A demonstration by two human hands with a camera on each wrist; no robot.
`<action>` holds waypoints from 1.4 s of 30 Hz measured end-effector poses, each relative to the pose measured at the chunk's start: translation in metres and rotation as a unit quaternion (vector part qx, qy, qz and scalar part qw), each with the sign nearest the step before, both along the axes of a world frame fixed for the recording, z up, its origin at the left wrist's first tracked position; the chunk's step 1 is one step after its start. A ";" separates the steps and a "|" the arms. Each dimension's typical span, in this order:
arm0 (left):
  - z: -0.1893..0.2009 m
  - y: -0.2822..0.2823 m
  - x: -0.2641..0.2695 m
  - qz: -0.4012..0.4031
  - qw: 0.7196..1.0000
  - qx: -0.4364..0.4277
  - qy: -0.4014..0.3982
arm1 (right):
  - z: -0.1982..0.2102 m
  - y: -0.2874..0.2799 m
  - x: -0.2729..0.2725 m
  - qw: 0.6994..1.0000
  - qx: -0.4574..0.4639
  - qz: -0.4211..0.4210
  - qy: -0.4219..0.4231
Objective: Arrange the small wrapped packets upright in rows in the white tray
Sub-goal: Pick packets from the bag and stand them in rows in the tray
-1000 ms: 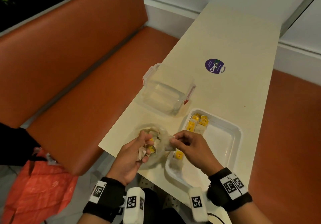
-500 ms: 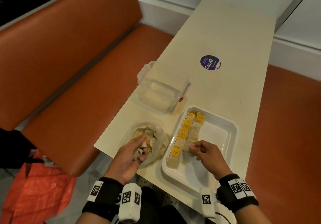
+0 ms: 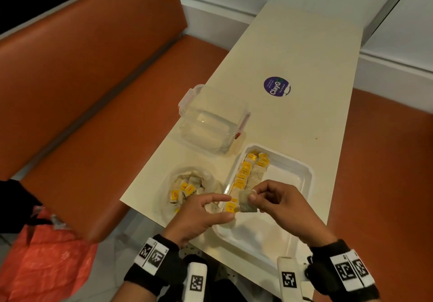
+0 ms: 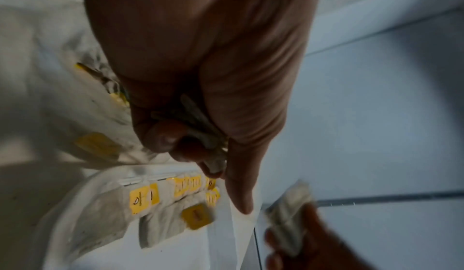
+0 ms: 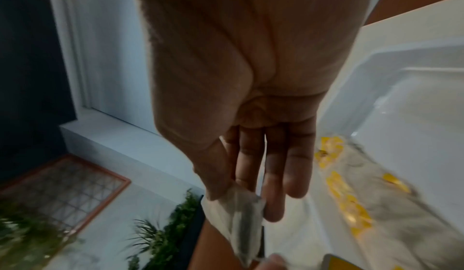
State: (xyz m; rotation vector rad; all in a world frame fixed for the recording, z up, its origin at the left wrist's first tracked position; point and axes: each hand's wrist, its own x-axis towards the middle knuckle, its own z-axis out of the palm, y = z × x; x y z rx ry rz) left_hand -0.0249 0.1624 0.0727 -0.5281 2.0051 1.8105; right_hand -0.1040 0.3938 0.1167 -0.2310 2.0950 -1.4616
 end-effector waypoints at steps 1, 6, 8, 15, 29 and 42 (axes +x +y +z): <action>0.001 0.004 -0.003 -0.028 0.999 -0.016 0.017 | 0.011 -0.001 0.000 1.000 -0.010 0.011 0.006; 0.008 0.020 -0.011 -0.069 0.995 -0.027 0.063 | 0.041 -0.002 -0.004 0.998 -0.031 0.036 0.030; 0.010 0.023 -0.011 -0.066 0.995 -0.024 0.067 | 0.045 0.000 -0.007 0.998 -0.034 0.032 0.036; 0.016 0.023 -0.006 -0.081 0.993 -0.061 0.058 | 0.034 0.003 -0.012 0.999 -0.031 -0.022 0.036; 0.046 0.017 -0.008 0.025 0.990 0.137 0.010 | 0.003 0.002 -0.007 0.999 -0.004 -0.033 -0.034; 0.045 0.042 -0.023 0.075 0.996 -0.020 0.048 | -0.007 0.006 -0.001 0.998 -0.037 -0.002 -0.052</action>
